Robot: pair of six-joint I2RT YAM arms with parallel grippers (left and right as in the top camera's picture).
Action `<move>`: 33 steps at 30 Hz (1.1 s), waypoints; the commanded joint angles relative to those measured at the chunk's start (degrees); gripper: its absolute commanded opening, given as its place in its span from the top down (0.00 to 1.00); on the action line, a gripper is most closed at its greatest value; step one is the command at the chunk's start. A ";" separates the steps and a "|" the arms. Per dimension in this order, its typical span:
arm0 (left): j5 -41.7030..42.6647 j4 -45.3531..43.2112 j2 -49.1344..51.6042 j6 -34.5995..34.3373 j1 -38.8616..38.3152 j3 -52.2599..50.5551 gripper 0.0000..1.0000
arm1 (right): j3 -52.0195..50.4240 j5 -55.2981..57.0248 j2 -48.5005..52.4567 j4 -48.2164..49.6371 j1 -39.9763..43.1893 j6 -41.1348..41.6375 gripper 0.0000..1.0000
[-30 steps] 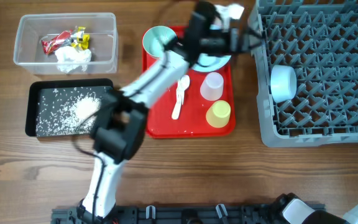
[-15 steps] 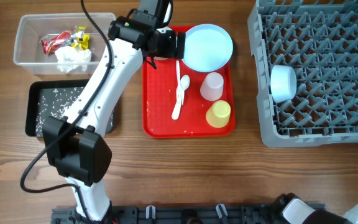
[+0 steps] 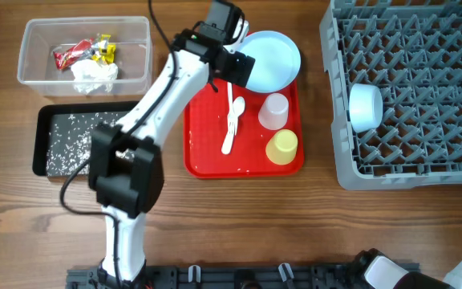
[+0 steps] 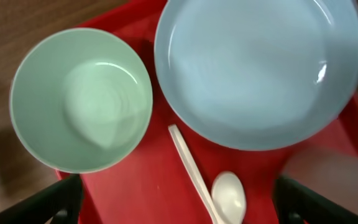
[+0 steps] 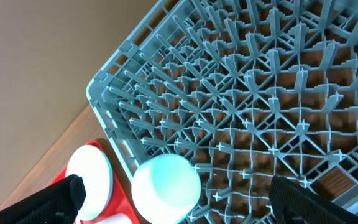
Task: Sort waste into correct bins and load items into the dishwasher rack
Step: 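Grasp the other teal bowl on the red tray with the left gripper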
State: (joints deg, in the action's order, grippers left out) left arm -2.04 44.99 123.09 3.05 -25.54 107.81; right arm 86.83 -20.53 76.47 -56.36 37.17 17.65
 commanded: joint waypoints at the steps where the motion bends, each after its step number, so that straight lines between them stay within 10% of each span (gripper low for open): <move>1: -2.97 -6.12 3.58 1.68 1.77 -0.22 0.08 | 0.81 0.42 0.59 -0.09 -0.20 -1.14 0.00; 16: -2.95 -8.55 8.59 1.66 3.28 -0.22 0.39 | 0.81 0.42 0.59 -0.26 -0.20 -1.14 0.00; 33: -2.93 -7.26 10.78 1.64 3.17 -0.22 0.43 | 0.81 0.63 0.61 -0.26 -0.20 -1.14 0.00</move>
State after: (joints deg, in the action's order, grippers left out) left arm -4.69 37.47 131.68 4.25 -22.17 107.66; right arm 86.83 -20.53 76.58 -56.58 37.17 17.65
